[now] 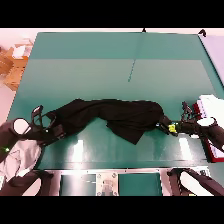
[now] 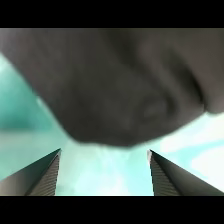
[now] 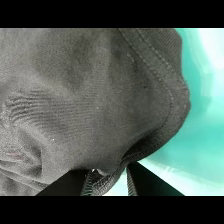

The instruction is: Fold the shirts.

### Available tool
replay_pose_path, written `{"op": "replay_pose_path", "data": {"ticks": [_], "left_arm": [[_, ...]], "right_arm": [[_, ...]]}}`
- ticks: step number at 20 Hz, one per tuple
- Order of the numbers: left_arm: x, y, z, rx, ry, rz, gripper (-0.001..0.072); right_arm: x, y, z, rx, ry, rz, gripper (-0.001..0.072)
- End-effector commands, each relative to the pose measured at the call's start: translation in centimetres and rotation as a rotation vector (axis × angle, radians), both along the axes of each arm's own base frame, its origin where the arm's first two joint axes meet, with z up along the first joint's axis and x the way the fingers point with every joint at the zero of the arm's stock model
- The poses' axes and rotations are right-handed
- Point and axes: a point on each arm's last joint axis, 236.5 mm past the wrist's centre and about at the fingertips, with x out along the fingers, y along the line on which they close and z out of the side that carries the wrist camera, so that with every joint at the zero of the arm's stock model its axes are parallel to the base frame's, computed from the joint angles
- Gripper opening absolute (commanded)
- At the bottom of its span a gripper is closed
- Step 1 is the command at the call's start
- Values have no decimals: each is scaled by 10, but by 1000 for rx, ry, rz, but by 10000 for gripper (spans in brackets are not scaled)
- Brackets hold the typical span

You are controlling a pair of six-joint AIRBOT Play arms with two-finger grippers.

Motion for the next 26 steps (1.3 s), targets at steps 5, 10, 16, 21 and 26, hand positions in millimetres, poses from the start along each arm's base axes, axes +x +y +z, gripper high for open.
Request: {"op": "replay_pose_path", "data": {"ticks": [5, 10, 16, 21, 26], "left_arm": [[37, -3, -15, -70, -109, 181, 595], [37, -30, -6, -173, -115, 97, 30], [89, -49, 104, -171, -333, -181, 29], [139, -43, 329, -48, -824, -297, 29], [87, -43, 543, 64, -1345, -369, 30]], "right_arm": [[0, 1, 0, -1, -7, 13, 272], [-6, 7, 2, 22, 14, 36, 41], [32, 10, 75, 42, -124, 135, 17], [93, -32, 304, -124, -619, 79, 16], [45, -65, 527, -356, -1075, -115, 17]]}}
